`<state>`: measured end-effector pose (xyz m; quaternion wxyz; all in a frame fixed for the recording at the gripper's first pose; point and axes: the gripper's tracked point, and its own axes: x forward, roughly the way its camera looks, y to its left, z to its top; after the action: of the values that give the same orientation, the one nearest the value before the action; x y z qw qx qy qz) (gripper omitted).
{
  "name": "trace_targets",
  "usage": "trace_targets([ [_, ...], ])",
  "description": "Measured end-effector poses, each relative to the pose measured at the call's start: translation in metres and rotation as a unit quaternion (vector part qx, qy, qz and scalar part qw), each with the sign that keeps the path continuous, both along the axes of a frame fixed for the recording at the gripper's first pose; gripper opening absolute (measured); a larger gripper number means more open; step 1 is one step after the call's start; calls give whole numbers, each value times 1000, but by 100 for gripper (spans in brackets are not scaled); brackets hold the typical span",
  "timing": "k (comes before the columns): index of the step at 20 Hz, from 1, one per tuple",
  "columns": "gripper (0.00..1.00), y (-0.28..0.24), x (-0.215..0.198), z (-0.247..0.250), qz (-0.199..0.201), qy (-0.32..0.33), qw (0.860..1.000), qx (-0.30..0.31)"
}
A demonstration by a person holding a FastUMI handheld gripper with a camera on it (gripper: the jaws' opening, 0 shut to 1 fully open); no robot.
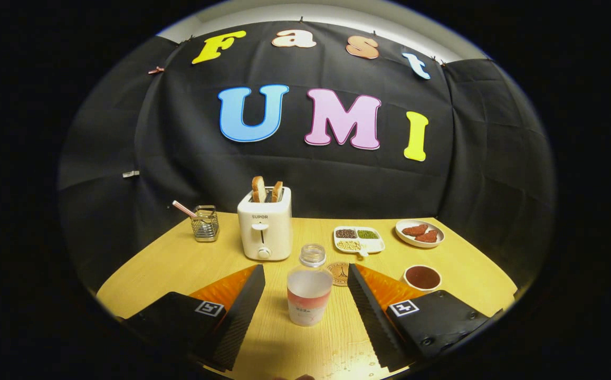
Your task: Take the bottle from table, then pour the juice into the cup, finally place the bottle on the coaster
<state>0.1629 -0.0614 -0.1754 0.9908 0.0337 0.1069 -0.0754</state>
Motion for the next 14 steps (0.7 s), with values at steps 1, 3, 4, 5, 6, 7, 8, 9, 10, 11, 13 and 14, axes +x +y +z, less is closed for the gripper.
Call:
trace_targets([
  [1, 97, -1, 5, -7, -6, 1, 1000, 3],
  [3, 97, -5, 14, -20, -16, 5, 1000, 6],
  [4, 97, -4, 18, -25, -15, 6, 1000, 4],
  [5, 97, -5, 21, -30, -17, 9, 1000, -1],
  [6, 97, -7, 23, -36, -19, 13, 1000, -6],
  [7, 97, -9, 26, -40, -21, 15, 1000, -9],
  [8, 97, -8, 30, -43, -21, 14, 1000, -7],
  [9, 97, -7, 34, -46, -20, 12, 1000, -5],
  [10, 97, -7, 37, -49, -20, 10, 1000, -4],
  [11, 97, -6, 41, -54, -20, 10, 1000, -4],
  [13, 97, -4, 47, -63, -19, 13, 1000, -15],
  [14, 97, -4, 49, -68, -19, 14, 999, -23],
])
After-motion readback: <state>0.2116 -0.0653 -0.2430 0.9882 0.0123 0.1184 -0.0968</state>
